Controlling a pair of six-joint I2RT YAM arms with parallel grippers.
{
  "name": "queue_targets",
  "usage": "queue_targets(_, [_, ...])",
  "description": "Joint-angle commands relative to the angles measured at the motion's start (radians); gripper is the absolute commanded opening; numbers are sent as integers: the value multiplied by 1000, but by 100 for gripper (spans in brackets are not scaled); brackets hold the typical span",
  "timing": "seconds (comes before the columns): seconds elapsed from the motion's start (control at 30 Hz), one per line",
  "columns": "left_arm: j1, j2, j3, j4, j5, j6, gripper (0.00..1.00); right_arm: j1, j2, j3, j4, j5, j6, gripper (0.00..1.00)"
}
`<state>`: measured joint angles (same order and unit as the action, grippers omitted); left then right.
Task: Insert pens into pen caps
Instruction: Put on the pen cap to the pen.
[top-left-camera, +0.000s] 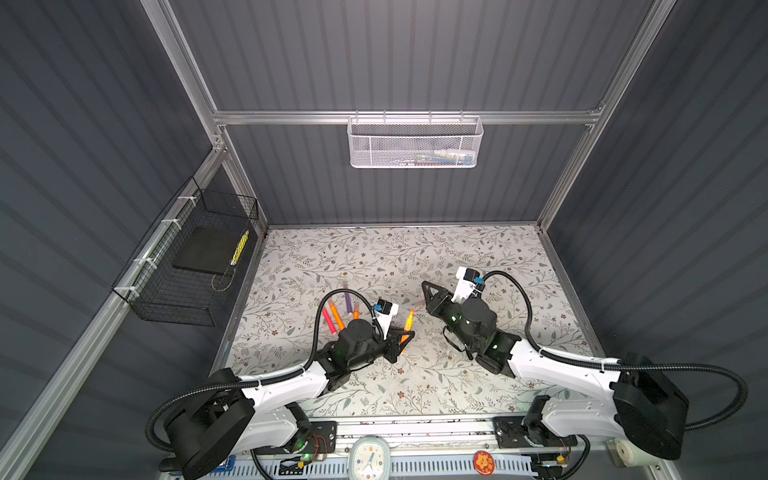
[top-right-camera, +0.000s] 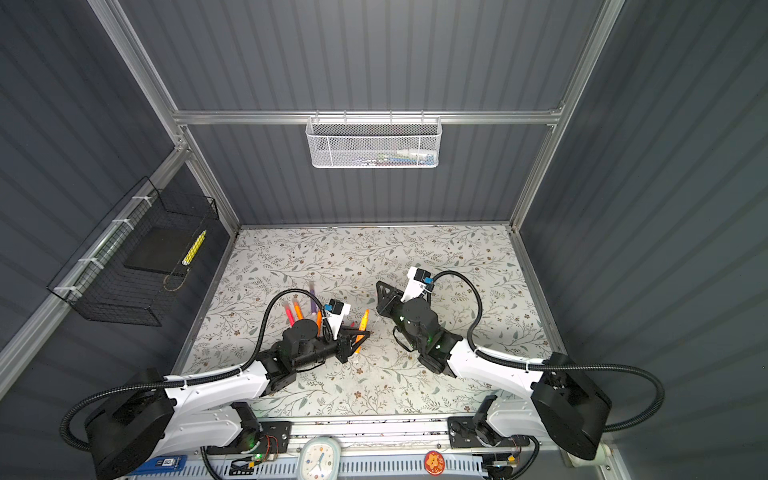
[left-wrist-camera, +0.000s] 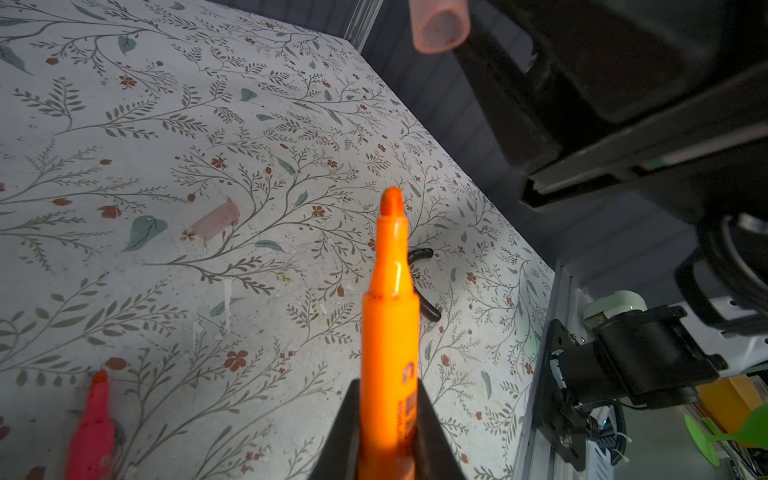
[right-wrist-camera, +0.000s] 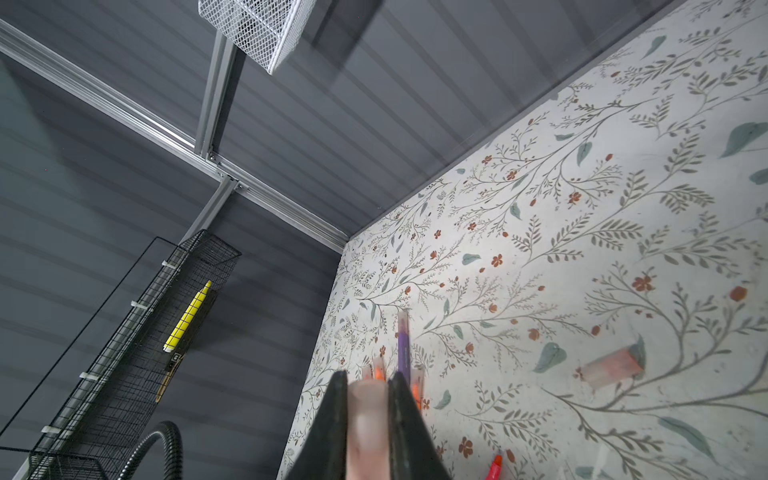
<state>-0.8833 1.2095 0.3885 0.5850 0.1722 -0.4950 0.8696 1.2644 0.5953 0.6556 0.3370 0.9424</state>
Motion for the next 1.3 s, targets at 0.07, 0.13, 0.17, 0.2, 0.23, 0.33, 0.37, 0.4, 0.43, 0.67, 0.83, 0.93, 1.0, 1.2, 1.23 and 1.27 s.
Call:
queue_targets(0.07, [-9,22,18,16,-11,-1,0,5,44,32,-25,-36,25,0])
queue_targets(0.13, [-9,30,21,21,-13,-1,0,12,62,39,-19,-47,30,0])
queue_targets(0.17, [-11,33,23,23,-14,-1,0,15,70,42,-12,-52,32,0])
queue_targets(0.2, [-11,35,23,24,-16,-1,0,19,78,44,-5,-56,32,0])
queue_targets(0.23, [-11,38,24,26,-18,-1,0,23,86,45,1,-59,32,0])
queue_targets(0.33, [-10,41,23,31,-23,-3,0,32,102,51,6,-57,34,0])
queue_targets(0.37, [-11,41,24,31,-26,-3,0,32,109,51,6,-58,36,0])
queue_targets(0.4, [-11,37,24,28,-32,-3,0,34,112,50,7,-59,39,0])
queue_targets(0.43, [-11,33,23,22,-40,-1,0,34,115,49,11,-58,43,0])
queue_targets(0.67, [-10,-2,15,-17,-91,5,0,47,124,31,35,-67,51,0])
queue_targets(0.83, [-10,-16,10,-24,-103,7,0,75,123,23,45,-61,49,0])
queue_targets(0.93, [-11,-29,7,-35,-112,7,0,87,116,12,45,-49,44,0])
queue_targets(1.0, [-11,-39,4,-38,-117,7,0,92,111,4,42,-41,44,0])
queue_targets(1.2, [-11,-55,0,-48,-122,9,0,98,96,-12,29,-14,31,0])
queue_targets(1.23, [-11,-57,-1,-50,-123,9,0,98,95,-12,26,-13,30,0])
queue_targets(1.27, [-11,-59,-2,-49,-124,9,0,98,93,-14,23,-15,27,0])
